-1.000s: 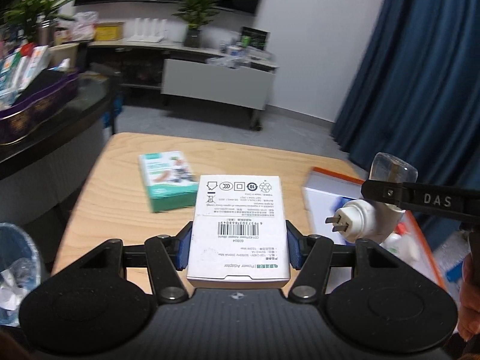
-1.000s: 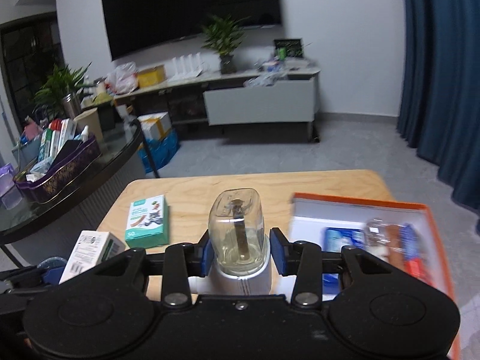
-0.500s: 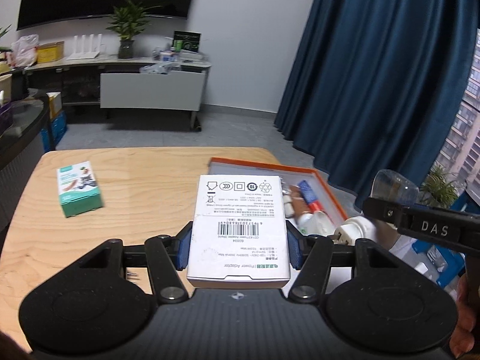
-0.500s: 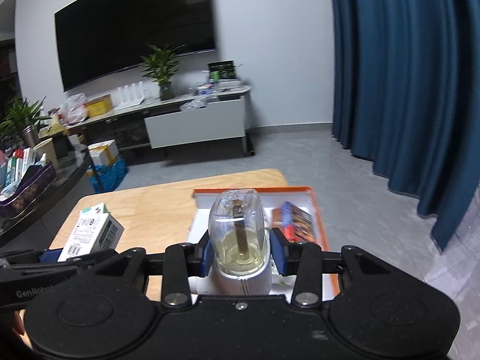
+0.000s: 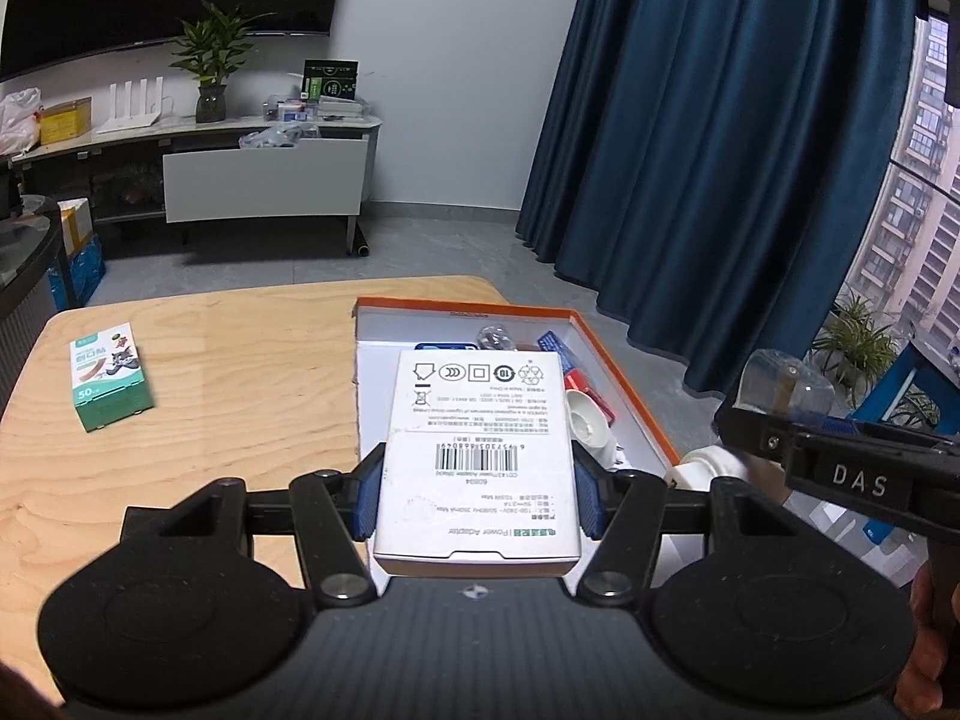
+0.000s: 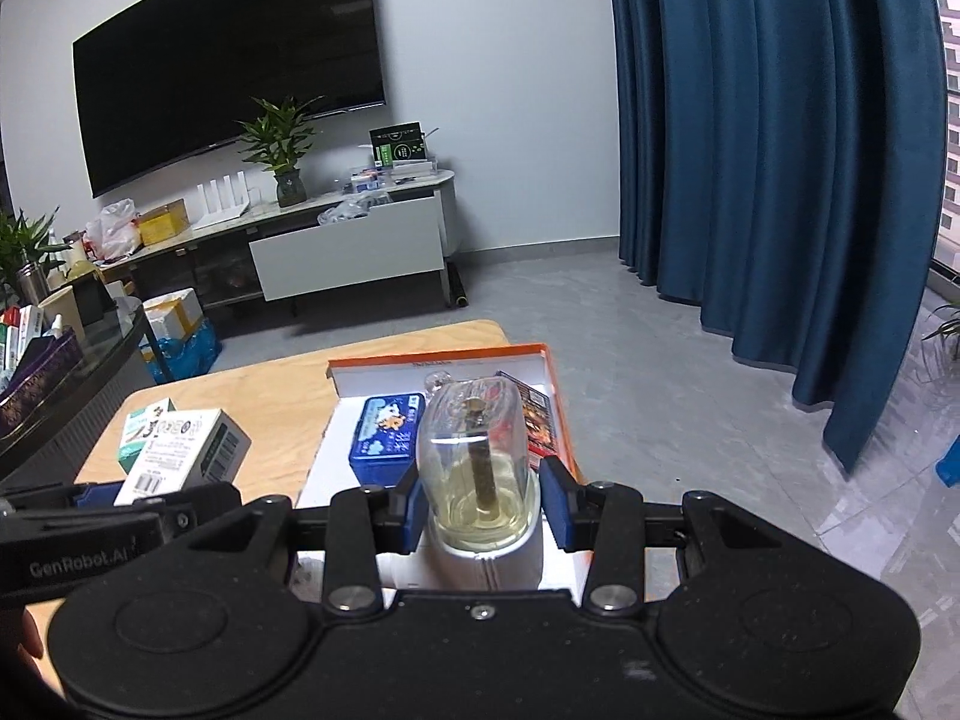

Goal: Organize rigid objects
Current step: 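Carry the white product box and white diffuser with both grippers toward the white box, then hold the product box and diffuser with both grippers above the orange-rimmed box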

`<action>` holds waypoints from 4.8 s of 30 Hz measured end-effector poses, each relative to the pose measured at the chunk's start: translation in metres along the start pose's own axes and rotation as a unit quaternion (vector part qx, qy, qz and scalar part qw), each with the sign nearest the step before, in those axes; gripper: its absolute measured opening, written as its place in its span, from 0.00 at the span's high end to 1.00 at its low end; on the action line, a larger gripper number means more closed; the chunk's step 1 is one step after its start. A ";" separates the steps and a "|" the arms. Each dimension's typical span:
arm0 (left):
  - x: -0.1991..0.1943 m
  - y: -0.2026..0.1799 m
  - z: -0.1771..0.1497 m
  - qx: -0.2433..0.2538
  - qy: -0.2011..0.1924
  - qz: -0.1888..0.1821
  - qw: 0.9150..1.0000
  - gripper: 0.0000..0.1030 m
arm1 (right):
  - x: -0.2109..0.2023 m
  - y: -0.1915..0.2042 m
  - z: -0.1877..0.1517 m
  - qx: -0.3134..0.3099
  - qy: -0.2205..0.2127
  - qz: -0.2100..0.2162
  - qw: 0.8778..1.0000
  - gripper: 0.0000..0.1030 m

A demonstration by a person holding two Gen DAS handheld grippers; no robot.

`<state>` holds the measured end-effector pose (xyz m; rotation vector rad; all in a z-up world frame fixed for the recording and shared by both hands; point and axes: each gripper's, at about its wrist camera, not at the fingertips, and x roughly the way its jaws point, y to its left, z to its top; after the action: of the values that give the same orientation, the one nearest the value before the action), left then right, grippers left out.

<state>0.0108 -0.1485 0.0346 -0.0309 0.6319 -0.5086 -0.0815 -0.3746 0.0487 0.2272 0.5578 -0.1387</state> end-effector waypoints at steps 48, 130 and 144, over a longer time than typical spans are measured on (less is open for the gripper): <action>0.018 -0.020 0.011 0.021 -0.014 0.006 1.000 0.42 | 0.013 -0.010 -0.010 -0.012 0.006 0.003 1.000 0.53; 0.034 -0.020 0.006 0.020 0.015 -0.001 1.000 0.42 | 0.036 -0.001 -0.018 -0.026 0.055 0.008 0.998 0.53; 0.046 -0.015 0.009 0.017 0.033 0.000 0.999 0.42 | 0.049 -0.001 -0.017 -0.026 0.070 0.007 0.997 0.53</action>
<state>0.0407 -0.1843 0.0195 0.0185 0.6876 -0.5217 -0.0492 -0.3745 0.0080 0.1902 0.6988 -0.0953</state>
